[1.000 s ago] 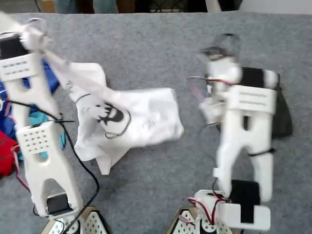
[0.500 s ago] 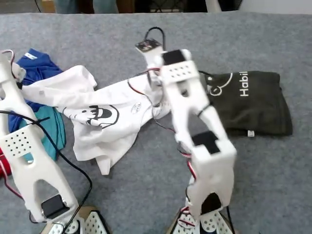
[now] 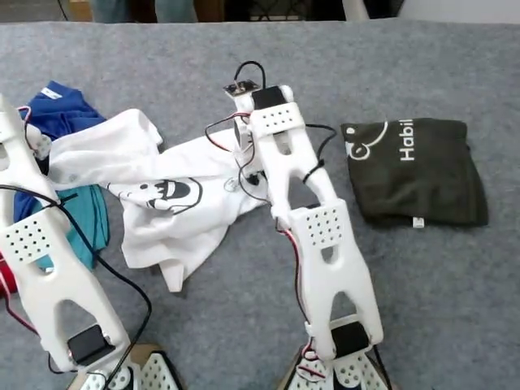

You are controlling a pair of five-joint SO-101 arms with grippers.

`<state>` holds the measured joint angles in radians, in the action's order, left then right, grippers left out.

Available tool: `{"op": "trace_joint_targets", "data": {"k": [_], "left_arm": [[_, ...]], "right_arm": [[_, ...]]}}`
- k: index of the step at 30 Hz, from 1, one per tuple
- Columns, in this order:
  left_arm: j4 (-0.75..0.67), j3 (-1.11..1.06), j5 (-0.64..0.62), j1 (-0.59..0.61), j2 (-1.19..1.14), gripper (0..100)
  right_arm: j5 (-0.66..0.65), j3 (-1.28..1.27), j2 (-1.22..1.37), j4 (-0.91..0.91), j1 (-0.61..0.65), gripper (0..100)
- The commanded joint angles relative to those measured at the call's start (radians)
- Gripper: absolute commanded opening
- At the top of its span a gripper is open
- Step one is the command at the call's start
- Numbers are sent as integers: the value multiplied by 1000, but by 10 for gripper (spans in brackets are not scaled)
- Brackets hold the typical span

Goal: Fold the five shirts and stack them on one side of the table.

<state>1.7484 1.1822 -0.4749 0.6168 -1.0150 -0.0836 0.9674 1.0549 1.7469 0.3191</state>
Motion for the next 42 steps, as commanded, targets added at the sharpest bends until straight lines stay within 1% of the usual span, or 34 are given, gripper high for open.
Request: {"op": "trace_joint_targets", "data": {"k": [1, 5, 9, 14, 15, 17, 20, 22, 25, 28, 30, 33, 36, 39, 42], "left_arm": [[9, 18, 60, 10, 21, 28], [11, -1, 97, 12, 21, 28], [12, -47, 115, 8, 23, 28], [14, -88, 135, 30, 51, 28], [14, -99, 135, 39, 72, 28], [14, -128, 152, 58, 121, 28], [12, -179, 164, 79, 192, 28], [12, -208, 164, 85, 221, 28], [9, -232, 164, 77, 235, 28], [9, -251, 164, 62, 235, 28], [9, -262, 164, 51, 235, 28], [8, -291, 164, 30, 235, 28], [-2, -311, 164, 10, 235, 28], [-40, -357, 164, 7, 235, 28], [-61, -380, 164, 7, 235, 28]], "right_arm": [[-15, -200, -153, 21, -11, 14], [-98, -578, -380, 20, -12, 14], [-178, -865, -595, 15, -40, 15], [-374, -1161, -786, 14, -34, 21], [-397, -1205, -811, 14, -32, 38], [-419, -1260, -860, 14, -32, 104], [-420, -1276, -926, 18, -37, 210], [-459, -1273, -983, 18, -37, 261], [-526, -1205, -1064, 18, -37, 282], [-526, -1036, -1092, 17, -34, 266], [-508, -897, -1063, 8, -29, 249], [-368, -682, -926, -35, 3, 224], [-216, -487, -719, -58, 44, 204], [-120, -277, -493, -51, 77, 208], [-44, -61, -291, -6, 101, 209]]}}
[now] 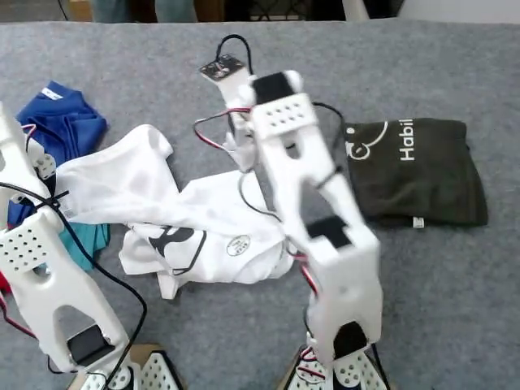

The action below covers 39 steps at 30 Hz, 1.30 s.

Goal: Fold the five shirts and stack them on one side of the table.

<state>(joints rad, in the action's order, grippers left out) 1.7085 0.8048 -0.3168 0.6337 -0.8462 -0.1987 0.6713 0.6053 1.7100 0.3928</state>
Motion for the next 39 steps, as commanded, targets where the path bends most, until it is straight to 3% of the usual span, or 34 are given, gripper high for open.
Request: {"op": "trace_joint_targets", "data": {"k": [1, 7, 25, 31, 39], "left_arm": [[-21, -4, 6, -10, 66, 28], [-21, -4, 6, -10, 66, 28], [-23, 1, 5, -7, 66, 28], [-25, -2, 3, -10, 66, 28], [-18, 4, 3, -12, 74, 28]], "right_arm": [[92, 305, 222, 48, 34, 209], [140, 544, 479, 57, 34, 209], [160, 429, 547, 48, 15, 204], [152, 429, 584, 37, 15, 11], [160, 503, 512, 57, -28, 13]]}}
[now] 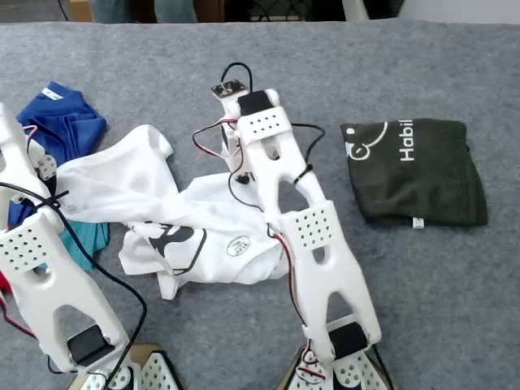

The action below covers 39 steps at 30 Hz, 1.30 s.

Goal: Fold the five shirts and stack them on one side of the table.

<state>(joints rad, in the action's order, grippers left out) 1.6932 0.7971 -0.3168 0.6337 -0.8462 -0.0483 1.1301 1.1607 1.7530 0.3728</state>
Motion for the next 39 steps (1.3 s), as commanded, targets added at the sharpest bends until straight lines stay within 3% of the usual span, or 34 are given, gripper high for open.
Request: {"op": "trace_joint_targets", "data": {"k": [1, 8, 16, 22, 27, 32, 39], "left_arm": [[-2, 13, 3, -16, 78, 28], [71, 197, -40, -145, 204, 28], [68, 248, -44, -243, 606, 28], [66, 251, -44, -252, 888, 28], [68, 245, -60, -193, 1115, 28], [69, 84, -52, -193, 1338, 28], [68, -409, 25, -193, 1775, 28]], "right_arm": [[9, 61, -76, 14, -15, 13], [8, 143, -455, 14, -87, 13], [2, 255, -931, -15, -207, 13], [8, 306, -1179, -160, -292, 13], [6, 302, -1330, -269, -371, 13], [2, 300, -1449, -284, -379, 13], [-49, 298, -1546, -236, -376, 13]]}}
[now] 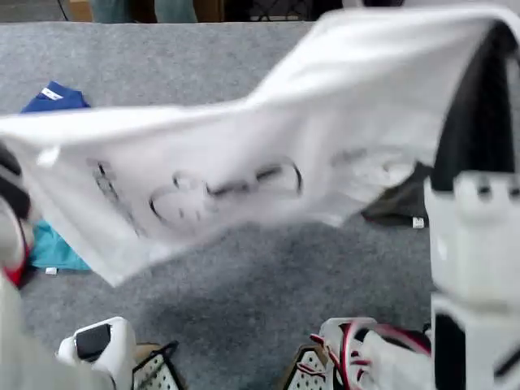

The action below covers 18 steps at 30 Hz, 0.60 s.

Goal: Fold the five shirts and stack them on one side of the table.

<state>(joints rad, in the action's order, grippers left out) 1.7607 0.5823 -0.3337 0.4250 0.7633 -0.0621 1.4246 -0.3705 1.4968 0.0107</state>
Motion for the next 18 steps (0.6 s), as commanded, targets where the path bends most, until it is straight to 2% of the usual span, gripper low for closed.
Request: {"op": "trace_joint_targets", "data": {"k": [1, 5, 9, 13, 18], "left_arm": [[0, -266, 57, 16, 227, 28], [-37, -568, 89, 16, 382, 29], [-245, -900, 81, 16, 397, 29], [-582, -1150, 87, -21, 361, 29], [-1174, -1385, 87, -90, 149, 29]], "right_arm": [[-44, 4, -13, 43, -12, 13], [-66, -45, 45, 114, -12, 13], [-106, -176, 150, 91, -14, 13], [-104, -323, 297, -57, -15, 13], [-103, -467, 503, -382, -17, 13]]}}
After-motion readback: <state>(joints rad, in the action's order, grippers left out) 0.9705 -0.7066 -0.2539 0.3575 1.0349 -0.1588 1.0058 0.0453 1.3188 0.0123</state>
